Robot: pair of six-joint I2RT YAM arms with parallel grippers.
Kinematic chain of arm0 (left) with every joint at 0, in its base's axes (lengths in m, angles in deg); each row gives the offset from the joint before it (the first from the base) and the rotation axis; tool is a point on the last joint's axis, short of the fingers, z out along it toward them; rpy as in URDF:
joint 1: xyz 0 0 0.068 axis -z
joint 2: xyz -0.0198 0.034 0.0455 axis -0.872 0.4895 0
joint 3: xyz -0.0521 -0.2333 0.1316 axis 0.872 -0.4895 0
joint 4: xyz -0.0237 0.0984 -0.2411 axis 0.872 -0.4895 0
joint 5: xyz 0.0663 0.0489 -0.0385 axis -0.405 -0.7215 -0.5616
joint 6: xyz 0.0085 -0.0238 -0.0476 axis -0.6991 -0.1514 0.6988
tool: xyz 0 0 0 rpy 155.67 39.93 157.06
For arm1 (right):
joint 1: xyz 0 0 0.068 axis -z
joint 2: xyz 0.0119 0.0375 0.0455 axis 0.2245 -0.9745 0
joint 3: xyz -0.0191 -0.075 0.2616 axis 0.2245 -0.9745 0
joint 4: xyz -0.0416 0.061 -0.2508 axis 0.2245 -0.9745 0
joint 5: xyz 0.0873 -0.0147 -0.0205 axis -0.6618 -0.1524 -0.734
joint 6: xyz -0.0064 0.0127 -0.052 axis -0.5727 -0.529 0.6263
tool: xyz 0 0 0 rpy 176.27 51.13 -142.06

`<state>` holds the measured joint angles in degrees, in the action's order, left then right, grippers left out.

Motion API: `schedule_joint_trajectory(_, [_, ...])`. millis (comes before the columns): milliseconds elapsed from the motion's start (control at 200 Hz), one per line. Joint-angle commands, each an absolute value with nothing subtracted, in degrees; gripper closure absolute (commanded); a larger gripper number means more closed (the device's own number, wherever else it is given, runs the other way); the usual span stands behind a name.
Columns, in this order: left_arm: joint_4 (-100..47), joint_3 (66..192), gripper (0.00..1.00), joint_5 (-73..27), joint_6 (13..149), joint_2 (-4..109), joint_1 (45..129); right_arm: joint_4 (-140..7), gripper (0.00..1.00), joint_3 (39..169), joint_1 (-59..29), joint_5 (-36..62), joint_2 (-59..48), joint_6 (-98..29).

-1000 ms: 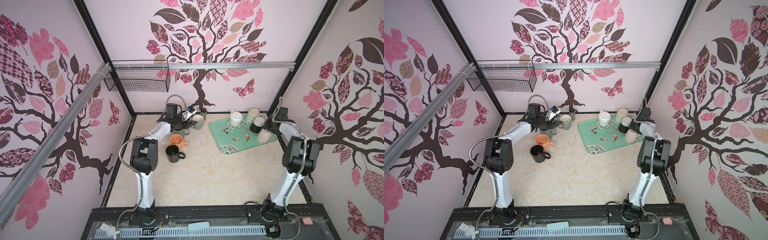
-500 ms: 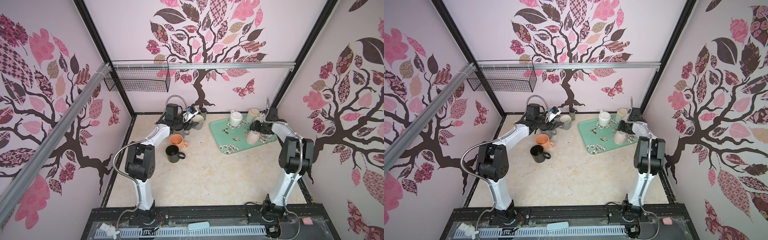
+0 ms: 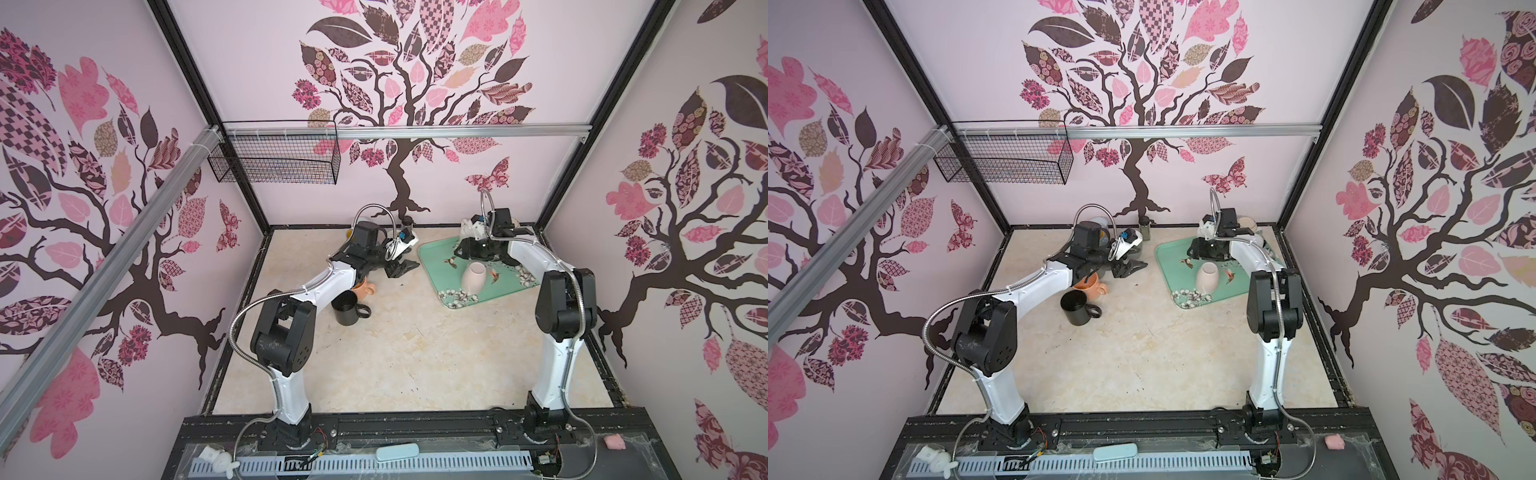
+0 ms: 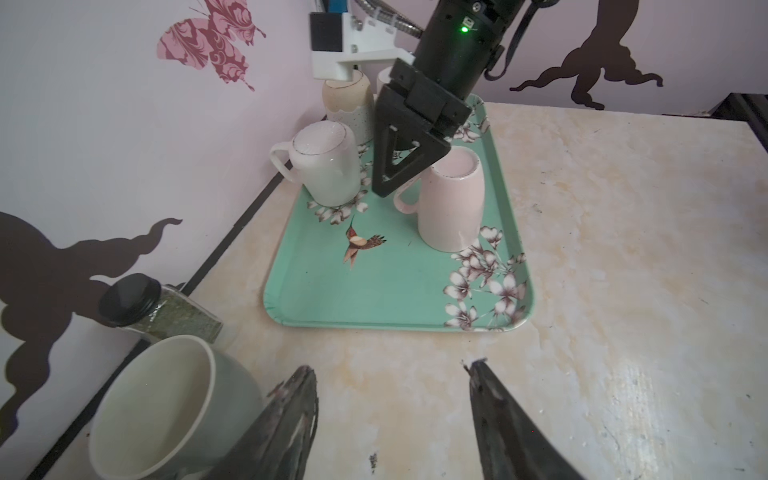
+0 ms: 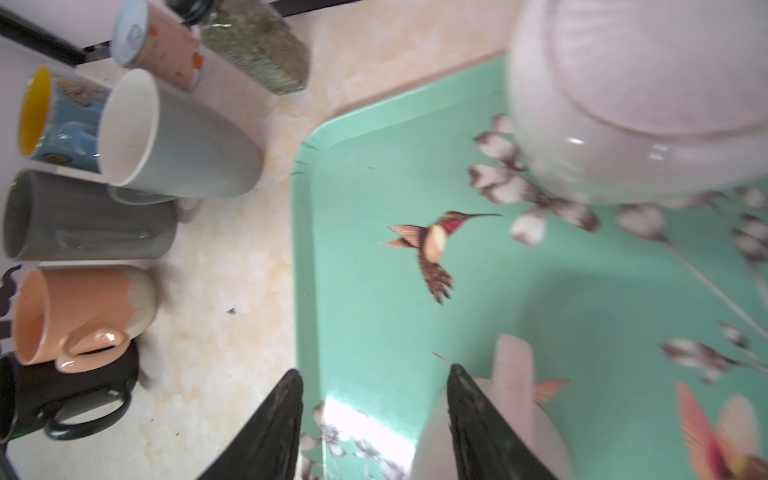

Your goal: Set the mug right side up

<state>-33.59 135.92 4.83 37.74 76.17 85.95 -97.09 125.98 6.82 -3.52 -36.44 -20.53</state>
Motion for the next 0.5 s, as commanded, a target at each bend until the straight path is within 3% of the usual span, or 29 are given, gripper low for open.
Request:
schedule_joint_trajectory(0, [-30.4, 132.3, 0.40, 1.7, 42.9, 73.8, 88.5, -100.3, 0.42, 129.6, 5.6, -9.3, -38.4, -20.8])
schedule_joint_trajectory(150, [-32.1, 131.4, 0.40, -7.7, 47.7, 73.0, 91.7, -103.7, 0.39, 131.6, 5.6, 2.2, -35.5, -23.8])
schedule_joint_trajectory(315, [-33.0, 133.6, 0.40, -7.6, 55.3, 74.2, 91.8, -107.2, 0.29, 130.9, 5.7, 17.1, -30.6, -26.4])
schedule_joint_trajectory(405, [-36.0, 137.7, 0.40, -7.5, 59.9, 76.5, 92.8, -104.1, 0.25, 126.2, 6.7, 19.6, -27.5, -26.6])
schedule_joint_trajectory(495, [-39.9, 142.0, 0.40, -8.2, 62.0, 78.8, 95.2, -101.1, 0.26, 123.1, 10.4, 14.9, -26.7, -28.9])
